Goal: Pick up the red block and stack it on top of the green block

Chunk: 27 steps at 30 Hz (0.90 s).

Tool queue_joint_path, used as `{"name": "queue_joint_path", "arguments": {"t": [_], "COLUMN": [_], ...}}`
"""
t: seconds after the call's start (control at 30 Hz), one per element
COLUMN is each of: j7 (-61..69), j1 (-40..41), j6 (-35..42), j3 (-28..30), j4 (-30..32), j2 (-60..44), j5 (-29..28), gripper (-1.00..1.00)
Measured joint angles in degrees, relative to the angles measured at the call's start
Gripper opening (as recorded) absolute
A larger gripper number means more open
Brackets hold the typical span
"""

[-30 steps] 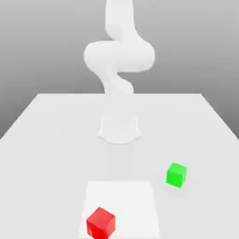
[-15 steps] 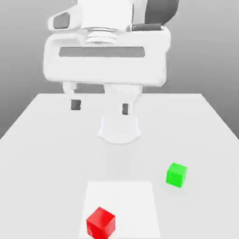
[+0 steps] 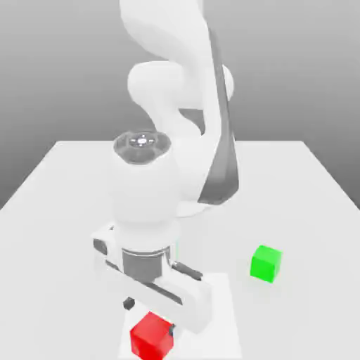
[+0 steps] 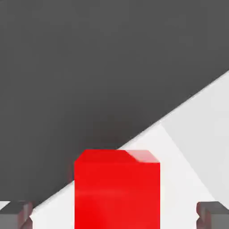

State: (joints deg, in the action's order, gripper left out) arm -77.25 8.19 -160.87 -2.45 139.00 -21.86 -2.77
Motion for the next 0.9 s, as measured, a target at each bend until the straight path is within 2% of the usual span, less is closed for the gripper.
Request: {"name": "queue_joint_path", "arguments": {"t": [0.23, 0.4, 0.5, 0.6, 0.83, 0.9], "j7": [-0.1, 0.92, 3.08, 5.86, 11.25, 11.05], "j1": [-0.01, 0.23, -2.75, -9.58, -22.67, -23.49], "j6": [-0.44, 6.69, 7.69, 7.99, 8.09, 6.02], "j3": [0.02, -1.1, -5.8, -10.01, -15.79, -16.99], "j4": [-0.06, 1.68, 6.71, 12.42, 26.09, 27.63], "j2": [-0.47, 8.41, 14.55, 20.7, 34.6, 34.08], "j5": [-0.09, 1.24, 3.7, 6.93, 12.8, 12.24], "gripper": [-1.0, -1.0, -1.0, -1.0, -1.0, -1.0]}}
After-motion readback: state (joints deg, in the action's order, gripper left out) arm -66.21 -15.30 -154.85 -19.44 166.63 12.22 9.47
